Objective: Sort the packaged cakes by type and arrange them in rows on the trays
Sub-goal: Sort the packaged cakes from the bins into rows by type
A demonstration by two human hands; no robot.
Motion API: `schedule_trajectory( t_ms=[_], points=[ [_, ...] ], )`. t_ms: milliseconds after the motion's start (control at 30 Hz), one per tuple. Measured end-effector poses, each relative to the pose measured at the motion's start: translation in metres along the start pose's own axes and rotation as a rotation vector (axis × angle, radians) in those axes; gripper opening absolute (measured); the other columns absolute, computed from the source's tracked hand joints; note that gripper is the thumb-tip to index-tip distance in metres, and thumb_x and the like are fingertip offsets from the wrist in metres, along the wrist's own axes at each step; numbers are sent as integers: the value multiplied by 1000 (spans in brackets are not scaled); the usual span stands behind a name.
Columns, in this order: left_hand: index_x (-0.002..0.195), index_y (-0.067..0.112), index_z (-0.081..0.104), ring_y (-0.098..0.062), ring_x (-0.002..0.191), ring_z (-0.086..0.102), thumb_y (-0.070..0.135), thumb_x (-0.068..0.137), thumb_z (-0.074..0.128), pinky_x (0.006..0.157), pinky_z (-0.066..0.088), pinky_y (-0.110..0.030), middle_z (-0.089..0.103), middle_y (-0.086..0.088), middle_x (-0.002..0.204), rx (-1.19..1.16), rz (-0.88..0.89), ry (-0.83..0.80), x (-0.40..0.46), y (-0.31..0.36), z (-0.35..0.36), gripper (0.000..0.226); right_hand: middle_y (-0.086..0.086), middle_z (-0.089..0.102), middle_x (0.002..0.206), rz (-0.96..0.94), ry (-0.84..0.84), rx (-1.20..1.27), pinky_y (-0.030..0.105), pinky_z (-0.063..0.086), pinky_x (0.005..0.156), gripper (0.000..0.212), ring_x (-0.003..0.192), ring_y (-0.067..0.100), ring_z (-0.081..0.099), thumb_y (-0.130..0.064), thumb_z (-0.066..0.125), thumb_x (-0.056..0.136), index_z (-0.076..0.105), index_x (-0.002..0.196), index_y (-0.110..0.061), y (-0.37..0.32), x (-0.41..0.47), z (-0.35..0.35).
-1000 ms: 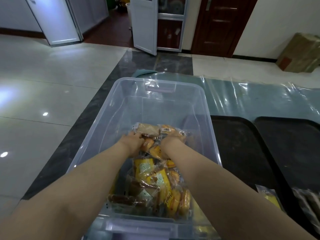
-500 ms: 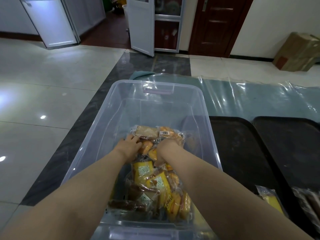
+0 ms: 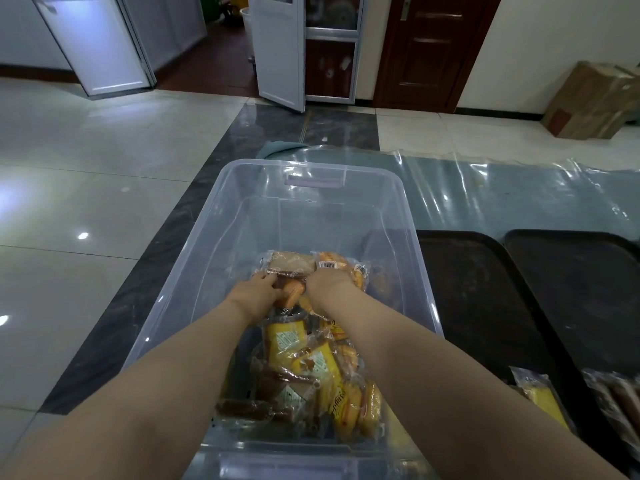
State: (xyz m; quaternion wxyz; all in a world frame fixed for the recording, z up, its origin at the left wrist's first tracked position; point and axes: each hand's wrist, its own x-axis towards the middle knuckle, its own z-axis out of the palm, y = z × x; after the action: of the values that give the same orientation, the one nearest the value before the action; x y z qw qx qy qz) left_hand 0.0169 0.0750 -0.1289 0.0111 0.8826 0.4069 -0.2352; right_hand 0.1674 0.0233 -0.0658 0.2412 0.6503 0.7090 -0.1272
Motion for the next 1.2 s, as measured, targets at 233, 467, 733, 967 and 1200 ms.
schedule_trajectory(
  t_ms=[233,467,733,967,1200],
  points=[
    [142,30,47,-28,136,39,16,92,64,100,47,-39,37,-4,147,-2,-10,-16,0,0,-4,55,9,65,113,36,25,115,34,54,84,22,101,28,63,-4,57,88,67,107,-7,8,-3,-15],
    [133,23,54,-31,123,53,18,90,62,88,45,-35,52,-5,138,-120,-60,-56,6,3,-21,44,6,57,92,52,110,210,33,47,71,7,85,26,57,-7,59,89,57,84,-11,19,-15,-37],
    [107,22,66,-22,92,59,7,87,62,78,48,-31,65,-2,109,-215,-50,-17,-8,-3,-65,26,1,50,75,65,203,313,31,44,69,27,81,24,56,-17,61,93,47,70,-15,33,-37,-56],
    [92,30,63,-15,87,60,9,82,69,76,53,-31,64,7,95,-266,-38,116,-30,-5,-103,25,0,50,71,52,337,399,27,38,58,26,68,18,51,-18,59,92,48,68,-16,57,-55,-60],
    [97,24,68,-15,90,60,14,91,61,70,40,-24,63,7,95,-342,-53,314,-62,17,-143,13,2,59,79,20,527,782,32,51,70,14,77,19,58,-19,59,91,57,78,-15,85,-91,-58]
  ],
)
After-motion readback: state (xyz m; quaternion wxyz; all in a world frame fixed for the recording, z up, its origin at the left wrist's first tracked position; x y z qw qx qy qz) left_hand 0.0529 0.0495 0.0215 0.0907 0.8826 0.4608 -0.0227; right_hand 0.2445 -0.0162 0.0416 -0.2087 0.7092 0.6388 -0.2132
